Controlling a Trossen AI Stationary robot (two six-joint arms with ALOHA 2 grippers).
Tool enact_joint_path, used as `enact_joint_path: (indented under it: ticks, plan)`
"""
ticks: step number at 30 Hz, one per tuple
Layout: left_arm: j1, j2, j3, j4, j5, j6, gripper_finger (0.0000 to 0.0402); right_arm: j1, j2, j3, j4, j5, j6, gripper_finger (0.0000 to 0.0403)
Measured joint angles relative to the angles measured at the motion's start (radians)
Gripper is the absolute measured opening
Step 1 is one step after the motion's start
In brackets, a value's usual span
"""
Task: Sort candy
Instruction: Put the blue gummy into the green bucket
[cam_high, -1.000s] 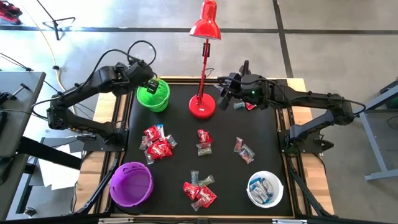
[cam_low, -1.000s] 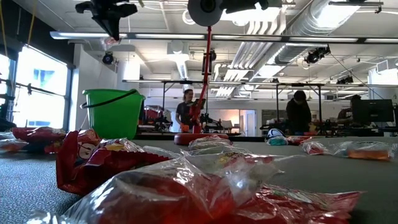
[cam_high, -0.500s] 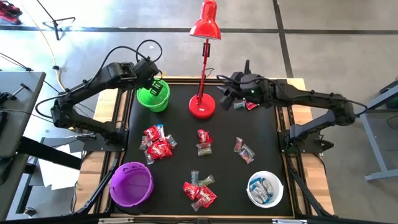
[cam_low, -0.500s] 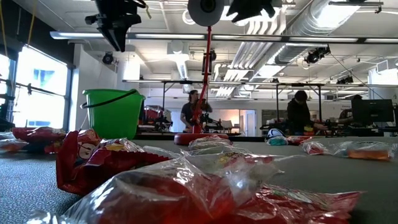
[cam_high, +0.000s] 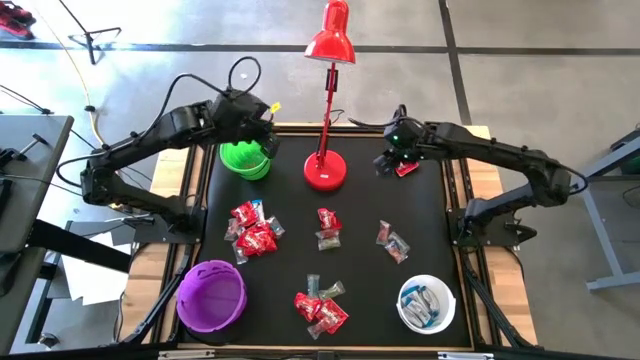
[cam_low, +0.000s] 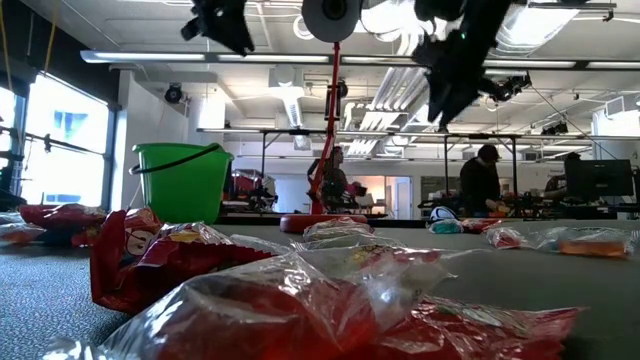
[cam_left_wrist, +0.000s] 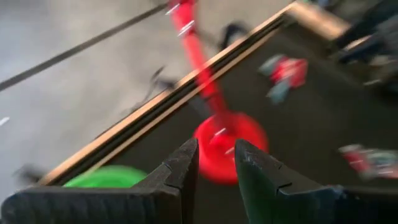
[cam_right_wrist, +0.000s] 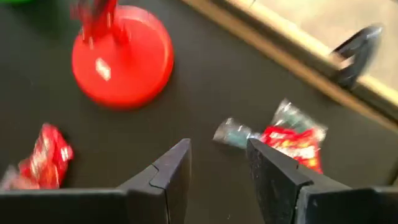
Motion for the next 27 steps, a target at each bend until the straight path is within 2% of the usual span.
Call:
enact_joint_path:
  ticks: [4, 6, 8, 13, 18, 24, 27]
  plan:
    - [-0.011, 0.0, 0.0, 0.137, 0.124, 0.045, 0.009, -0.048, 0.0, -0.111, 0.116, -0.221, -0.211, 0.0149]
    - [-0.011, 0.0, 0.0, 0.186, 0.172, 0.06, 0.009, -0.058, 0.0, -0.144, 0.127, -0.284, -0.362, 0.0149]
    - [-0.01, 0.0, 0.0, 0.22, 0.203, 0.068, 0.009, -0.061, 0.0, -0.171, 0.128, -0.295, -0.5, 0.0149]
    - [-0.01, 0.0, 0.0, 0.231, 0.211, 0.071, 0.009, -0.061, 0.012, -0.212, 0.119, -0.217, -0.684, 0.0149]
    - [-0.01, 0.0, 0.0, 0.231, 0.209, 0.073, 0.009, -0.061, 0.084, -0.214, 0.143, -0.085, -0.762, 0.0149]
    - [-0.01, 0.0, 0.0, 0.23, 0.207, 0.089, 0.009, -0.063, 0.215, -0.214, 0.152, -0.051, -0.848, 0.0149]
    - [-0.009, 0.0, 0.0, 0.23, 0.203, 0.095, 0.009, -0.063, 0.267, -0.214, 0.185, 0.026, -0.871, 0.0149]
